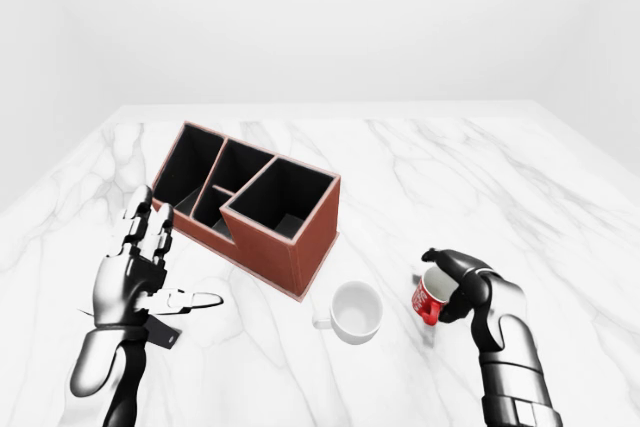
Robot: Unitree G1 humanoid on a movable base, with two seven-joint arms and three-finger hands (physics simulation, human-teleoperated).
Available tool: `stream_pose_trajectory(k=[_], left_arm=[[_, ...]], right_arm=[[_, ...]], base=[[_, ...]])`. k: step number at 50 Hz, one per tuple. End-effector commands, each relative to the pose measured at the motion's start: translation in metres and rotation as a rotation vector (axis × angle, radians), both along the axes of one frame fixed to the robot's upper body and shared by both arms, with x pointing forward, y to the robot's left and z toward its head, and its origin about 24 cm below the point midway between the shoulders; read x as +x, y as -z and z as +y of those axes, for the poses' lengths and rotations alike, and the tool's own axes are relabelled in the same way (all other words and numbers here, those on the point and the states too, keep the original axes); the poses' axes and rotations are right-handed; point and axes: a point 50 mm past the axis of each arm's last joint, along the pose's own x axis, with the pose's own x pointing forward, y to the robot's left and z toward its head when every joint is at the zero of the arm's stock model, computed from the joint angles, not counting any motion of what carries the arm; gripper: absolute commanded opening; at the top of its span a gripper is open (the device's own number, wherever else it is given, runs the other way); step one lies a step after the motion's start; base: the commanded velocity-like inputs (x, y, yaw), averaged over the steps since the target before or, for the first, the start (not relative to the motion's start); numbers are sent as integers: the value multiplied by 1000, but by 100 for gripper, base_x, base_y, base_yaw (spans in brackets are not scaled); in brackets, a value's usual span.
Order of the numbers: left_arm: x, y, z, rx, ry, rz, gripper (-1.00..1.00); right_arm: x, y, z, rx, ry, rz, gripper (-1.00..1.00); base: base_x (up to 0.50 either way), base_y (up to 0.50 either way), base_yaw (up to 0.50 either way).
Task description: Pick up the red mug and place it to the right of the caddy.
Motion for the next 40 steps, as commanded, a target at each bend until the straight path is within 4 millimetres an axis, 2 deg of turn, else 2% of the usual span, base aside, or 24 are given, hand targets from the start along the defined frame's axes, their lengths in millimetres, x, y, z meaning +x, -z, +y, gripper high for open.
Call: stream_pose_trajectory(k=[1, 17, 24, 34, 36, 40], left_arm=[[-1, -1, -1, 1, 2, 1, 100], [0, 2, 1, -2, 3, 0, 100], [1, 4, 1, -2, 2, 0, 100], [-1, 2, 0, -3, 4, -3, 100], [-1, 2, 0, -3, 4, -3, 100], [-1, 2, 0, -3, 5, -2, 100]], right_arm=[[-4, -1, -2, -3, 9, 1, -100], [-4, -18, -2, -36, 17, -74, -100], [-5, -35, -6, -56, 32, -139, -100], [-6, -76, -8, -116, 41, -306, -100], [-5, -93, -5, -143, 26, -371, -100], [1, -113, 2, -170, 0, -447, -100]], base=[[0, 0, 0], [0, 0, 0], [0, 0, 0], [0, 0, 0], [0, 0, 0], [0, 0, 0]])
